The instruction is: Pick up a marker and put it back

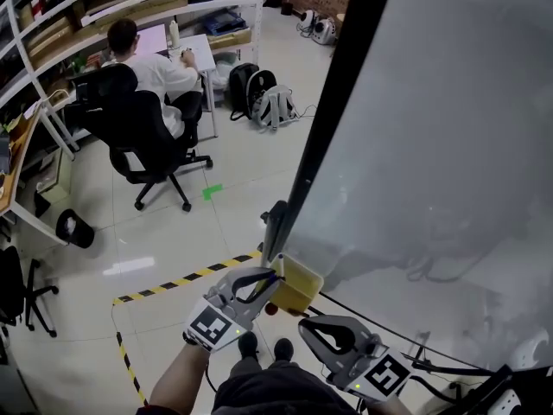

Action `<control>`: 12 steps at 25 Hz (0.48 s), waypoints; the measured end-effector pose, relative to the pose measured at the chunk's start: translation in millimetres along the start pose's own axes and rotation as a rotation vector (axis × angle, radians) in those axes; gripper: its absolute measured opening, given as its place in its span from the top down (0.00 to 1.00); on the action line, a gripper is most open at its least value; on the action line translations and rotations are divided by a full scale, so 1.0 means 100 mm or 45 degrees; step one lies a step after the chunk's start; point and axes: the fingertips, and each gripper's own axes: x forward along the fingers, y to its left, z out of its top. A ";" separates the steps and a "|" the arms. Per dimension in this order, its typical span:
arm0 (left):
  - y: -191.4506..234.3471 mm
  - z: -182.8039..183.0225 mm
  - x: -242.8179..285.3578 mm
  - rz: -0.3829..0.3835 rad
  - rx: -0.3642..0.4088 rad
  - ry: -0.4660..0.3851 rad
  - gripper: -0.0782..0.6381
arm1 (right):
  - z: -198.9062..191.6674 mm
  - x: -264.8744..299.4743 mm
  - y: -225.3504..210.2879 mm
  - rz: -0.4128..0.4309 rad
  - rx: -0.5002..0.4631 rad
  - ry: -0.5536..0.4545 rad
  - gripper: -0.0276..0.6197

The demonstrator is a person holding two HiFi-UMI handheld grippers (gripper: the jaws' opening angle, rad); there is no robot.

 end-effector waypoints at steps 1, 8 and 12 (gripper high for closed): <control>-0.01 0.03 0.00 0.000 -0.001 -0.004 0.83 | 0.01 -0.01 0.00 0.003 -0.003 -0.003 0.96; -0.07 0.41 -0.03 0.018 0.001 -0.062 0.83 | 0.08 -0.04 0.00 0.035 -0.036 -0.027 0.96; -0.05 0.68 -0.03 0.095 0.003 -0.051 0.83 | 0.17 -0.06 -0.02 0.055 -0.060 -0.055 0.96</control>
